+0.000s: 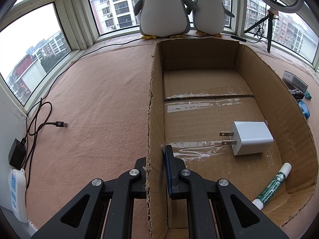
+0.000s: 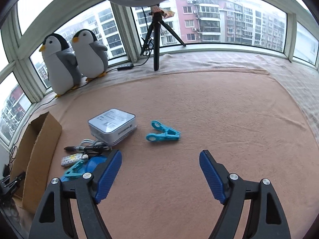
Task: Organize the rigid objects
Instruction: 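Grasp the blue clothespin clip with the right tool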
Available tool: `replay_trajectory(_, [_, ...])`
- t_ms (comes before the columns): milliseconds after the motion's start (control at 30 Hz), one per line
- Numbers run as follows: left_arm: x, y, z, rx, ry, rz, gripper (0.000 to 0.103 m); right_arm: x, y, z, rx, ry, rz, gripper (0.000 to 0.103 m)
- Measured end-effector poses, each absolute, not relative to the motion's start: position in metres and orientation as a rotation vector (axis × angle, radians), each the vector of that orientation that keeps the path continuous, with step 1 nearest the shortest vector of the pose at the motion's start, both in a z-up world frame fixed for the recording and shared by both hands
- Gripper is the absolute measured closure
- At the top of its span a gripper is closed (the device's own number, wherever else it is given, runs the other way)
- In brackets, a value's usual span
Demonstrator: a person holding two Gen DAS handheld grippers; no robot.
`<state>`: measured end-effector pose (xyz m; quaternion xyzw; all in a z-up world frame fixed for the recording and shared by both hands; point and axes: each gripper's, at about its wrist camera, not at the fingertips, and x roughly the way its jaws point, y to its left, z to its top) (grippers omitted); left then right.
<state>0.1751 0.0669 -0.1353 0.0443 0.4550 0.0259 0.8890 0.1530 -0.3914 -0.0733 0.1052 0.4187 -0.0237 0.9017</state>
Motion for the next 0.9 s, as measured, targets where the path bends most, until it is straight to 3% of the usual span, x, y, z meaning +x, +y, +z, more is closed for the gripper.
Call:
replay_trajectory(633, [0.175,0.066,-0.136,0.098,0.949,0.055,0.093,0.206,-0.382,-0.106,0.074,0.944,-0.150,0.027])
replay_trajectory(900, [0.175,0.065,-0.136,0.095,0.949,0.056,0.093,0.215,-0.383,-0.113,0.070,0.965,-0.157,0.036])
